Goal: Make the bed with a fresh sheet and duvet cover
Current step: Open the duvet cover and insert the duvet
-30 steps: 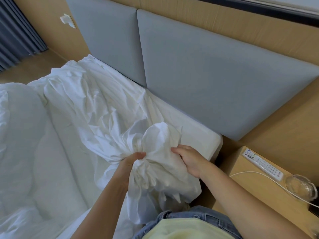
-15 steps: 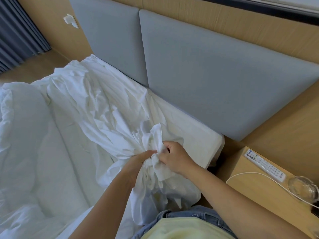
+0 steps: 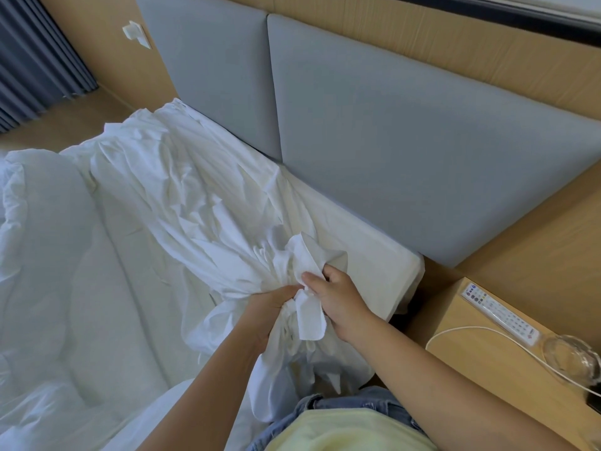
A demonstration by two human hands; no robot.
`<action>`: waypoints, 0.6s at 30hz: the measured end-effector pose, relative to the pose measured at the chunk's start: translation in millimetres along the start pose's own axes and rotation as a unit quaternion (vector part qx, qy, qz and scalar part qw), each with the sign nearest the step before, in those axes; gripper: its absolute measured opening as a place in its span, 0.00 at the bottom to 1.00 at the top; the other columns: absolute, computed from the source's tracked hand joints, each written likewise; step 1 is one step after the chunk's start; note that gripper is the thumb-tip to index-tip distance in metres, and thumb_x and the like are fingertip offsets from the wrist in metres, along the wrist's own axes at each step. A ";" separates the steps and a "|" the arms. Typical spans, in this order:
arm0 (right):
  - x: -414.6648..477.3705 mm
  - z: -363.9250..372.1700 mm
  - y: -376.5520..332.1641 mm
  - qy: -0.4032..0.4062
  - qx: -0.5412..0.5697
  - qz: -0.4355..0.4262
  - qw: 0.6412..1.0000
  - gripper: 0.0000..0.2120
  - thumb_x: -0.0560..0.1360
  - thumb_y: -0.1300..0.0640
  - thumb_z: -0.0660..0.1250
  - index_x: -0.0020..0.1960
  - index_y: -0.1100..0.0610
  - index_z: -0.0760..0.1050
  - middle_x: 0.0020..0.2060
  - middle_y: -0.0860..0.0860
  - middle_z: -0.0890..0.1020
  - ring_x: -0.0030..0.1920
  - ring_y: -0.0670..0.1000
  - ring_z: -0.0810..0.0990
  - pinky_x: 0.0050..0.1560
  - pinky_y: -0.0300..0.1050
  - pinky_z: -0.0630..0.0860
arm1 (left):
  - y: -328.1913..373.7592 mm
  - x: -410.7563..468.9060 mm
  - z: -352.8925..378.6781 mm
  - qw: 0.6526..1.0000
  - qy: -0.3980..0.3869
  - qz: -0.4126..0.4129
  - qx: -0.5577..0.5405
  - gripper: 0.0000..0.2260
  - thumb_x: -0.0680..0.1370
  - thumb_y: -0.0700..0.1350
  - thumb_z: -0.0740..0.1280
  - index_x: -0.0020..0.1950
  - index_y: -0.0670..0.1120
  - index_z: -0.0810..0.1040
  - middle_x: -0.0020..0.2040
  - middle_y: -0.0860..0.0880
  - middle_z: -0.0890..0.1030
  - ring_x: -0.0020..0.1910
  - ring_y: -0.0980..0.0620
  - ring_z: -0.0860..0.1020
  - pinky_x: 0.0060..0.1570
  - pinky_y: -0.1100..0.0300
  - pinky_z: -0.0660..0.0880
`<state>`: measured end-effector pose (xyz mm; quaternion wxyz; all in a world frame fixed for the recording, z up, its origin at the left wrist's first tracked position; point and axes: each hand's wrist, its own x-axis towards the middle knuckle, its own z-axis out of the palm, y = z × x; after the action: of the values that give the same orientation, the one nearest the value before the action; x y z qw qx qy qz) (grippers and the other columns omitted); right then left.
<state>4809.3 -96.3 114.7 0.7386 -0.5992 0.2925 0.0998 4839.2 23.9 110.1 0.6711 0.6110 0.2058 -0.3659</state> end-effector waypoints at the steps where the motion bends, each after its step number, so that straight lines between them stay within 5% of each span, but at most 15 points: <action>1: -0.8 -1.8 -1.4 -0.017 0.064 0.022 0.998 0.07 0.77 0.60 0.65 0.54 0.60 0.77 0.45 0.57 0.82 0.42 0.53 0.81 0.46 0.48 0.78 | -0.7 -0.3 -0.3 1.000 0.000 0.000 -0.004 0.01 0.75 0.38 0.68 0.44 0.40 0.79 0.37 0.42 0.81 0.33 0.46 0.80 0.34 0.56 0.78; 4: 0.3 -5.9 -2.5 -0.042 0.182 0.071 0.980 0.09 0.77 0.60 0.66 0.56 0.60 0.77 0.47 0.57 0.83 0.42 0.55 0.82 0.46 0.49 0.80 | -0.9 -1.6 -0.3 1.000 -0.001 -0.001 -0.008 0.04 0.76 0.37 0.66 0.41 0.40 0.78 0.35 0.42 0.81 0.32 0.46 0.79 0.35 0.56 0.77; 8: 1.1 -8.9 -2.3 -0.044 0.203 0.082 0.975 0.15 0.79 0.50 0.61 0.59 0.59 0.76 0.53 0.58 0.83 0.50 0.56 0.83 0.50 0.47 0.79 | -1.9 0.6 -2.7 1.000 0.008 -0.001 -0.007 0.06 0.76 0.36 0.67 0.39 0.39 0.78 0.30 0.44 0.81 0.25 0.50 0.79 0.26 0.61 0.77; 10: 1.2 -12.1 -3.7 -0.026 0.200 0.092 0.975 0.17 0.81 0.49 0.58 0.58 0.60 0.77 0.51 0.58 0.84 0.49 0.55 0.84 0.48 0.48 0.79 | -1.5 0.9 -4.2 1.000 0.015 0.003 -0.004 0.05 0.75 0.36 0.67 0.40 0.39 0.78 0.33 0.43 0.81 0.29 0.48 0.80 0.30 0.59 0.77; 13: 7.9 -22.0 -7.7 0.046 0.228 0.077 0.969 0.14 0.80 0.54 0.60 0.57 0.63 0.77 0.48 0.59 0.83 0.47 0.57 0.83 0.48 0.49 0.79 | -1.1 1.6 -8.9 0.999 0.027 0.017 -0.027 0.01 0.73 0.36 0.68 0.42 0.40 0.79 0.36 0.43 0.81 0.37 0.44 0.79 0.42 0.51 0.77; 18: 17.8 -60.1 -5.0 0.215 0.227 0.096 0.945 0.08 0.76 0.63 0.62 0.38 0.60 0.72 0.34 0.54 0.76 0.35 0.53 0.75 0.33 0.42 0.73 | 2.7 2.0 -12.7 0.994 0.038 0.017 -0.103 0.05 0.70 0.37 0.70 0.45 0.39 0.79 0.40 0.40 0.80 0.42 0.40 0.79 0.52 0.43 0.75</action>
<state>4807.4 -157.9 102.3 0.7615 -0.3918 0.5155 -0.0298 4844.7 35.7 108.3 0.7282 0.5557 0.2575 -0.3077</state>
